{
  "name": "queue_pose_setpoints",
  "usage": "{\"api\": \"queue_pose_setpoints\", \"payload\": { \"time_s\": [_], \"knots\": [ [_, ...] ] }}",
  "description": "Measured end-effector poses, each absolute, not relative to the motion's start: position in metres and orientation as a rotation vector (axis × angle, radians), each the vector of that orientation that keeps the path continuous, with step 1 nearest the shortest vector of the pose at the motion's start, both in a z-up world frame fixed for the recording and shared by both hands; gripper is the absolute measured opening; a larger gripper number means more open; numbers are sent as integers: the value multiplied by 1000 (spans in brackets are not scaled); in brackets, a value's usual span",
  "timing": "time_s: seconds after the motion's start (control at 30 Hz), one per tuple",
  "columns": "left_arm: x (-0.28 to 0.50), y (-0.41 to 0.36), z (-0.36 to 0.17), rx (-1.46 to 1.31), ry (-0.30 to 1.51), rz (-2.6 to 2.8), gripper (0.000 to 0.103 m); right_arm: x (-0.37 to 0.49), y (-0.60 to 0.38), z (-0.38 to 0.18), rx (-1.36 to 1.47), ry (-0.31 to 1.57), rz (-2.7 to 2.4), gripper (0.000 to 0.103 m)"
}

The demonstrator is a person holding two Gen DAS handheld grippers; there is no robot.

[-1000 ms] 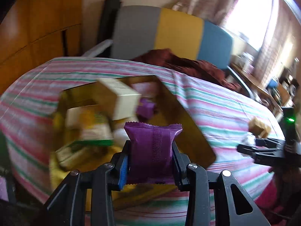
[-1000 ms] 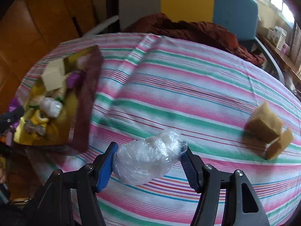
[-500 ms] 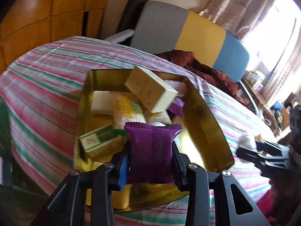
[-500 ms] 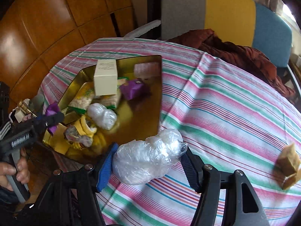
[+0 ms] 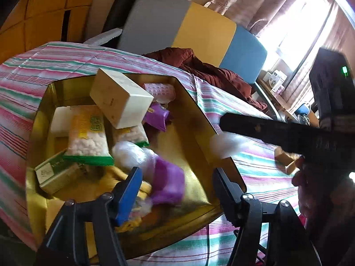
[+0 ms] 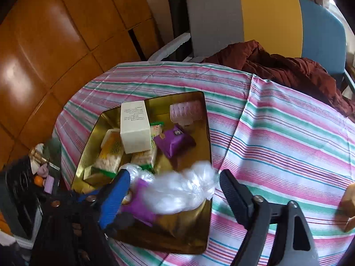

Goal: Organize objects
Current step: 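Carry the purple snack and plastic-wrapped ball over the gold tray and open both grippers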

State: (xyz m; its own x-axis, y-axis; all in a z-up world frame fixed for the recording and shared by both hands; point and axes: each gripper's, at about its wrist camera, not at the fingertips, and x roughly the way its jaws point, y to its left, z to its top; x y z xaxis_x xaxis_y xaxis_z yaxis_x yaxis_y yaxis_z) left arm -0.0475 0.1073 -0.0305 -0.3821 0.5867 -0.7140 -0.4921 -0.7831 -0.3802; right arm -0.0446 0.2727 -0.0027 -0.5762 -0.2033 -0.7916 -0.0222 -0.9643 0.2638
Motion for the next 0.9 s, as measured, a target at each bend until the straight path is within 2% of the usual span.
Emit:
{"api": "queue_pose_setpoints", "payload": {
  "time_s": [0.5,0.9],
  "knots": [
    [-38,85,-37,-1214,-74,2277,67,-8,274,-33,1510,-418,-2659,85],
    [-28,86,-24,-1177,17,2374,72,15,278,-30,1515,-393,-2719,86]
  ]
}}
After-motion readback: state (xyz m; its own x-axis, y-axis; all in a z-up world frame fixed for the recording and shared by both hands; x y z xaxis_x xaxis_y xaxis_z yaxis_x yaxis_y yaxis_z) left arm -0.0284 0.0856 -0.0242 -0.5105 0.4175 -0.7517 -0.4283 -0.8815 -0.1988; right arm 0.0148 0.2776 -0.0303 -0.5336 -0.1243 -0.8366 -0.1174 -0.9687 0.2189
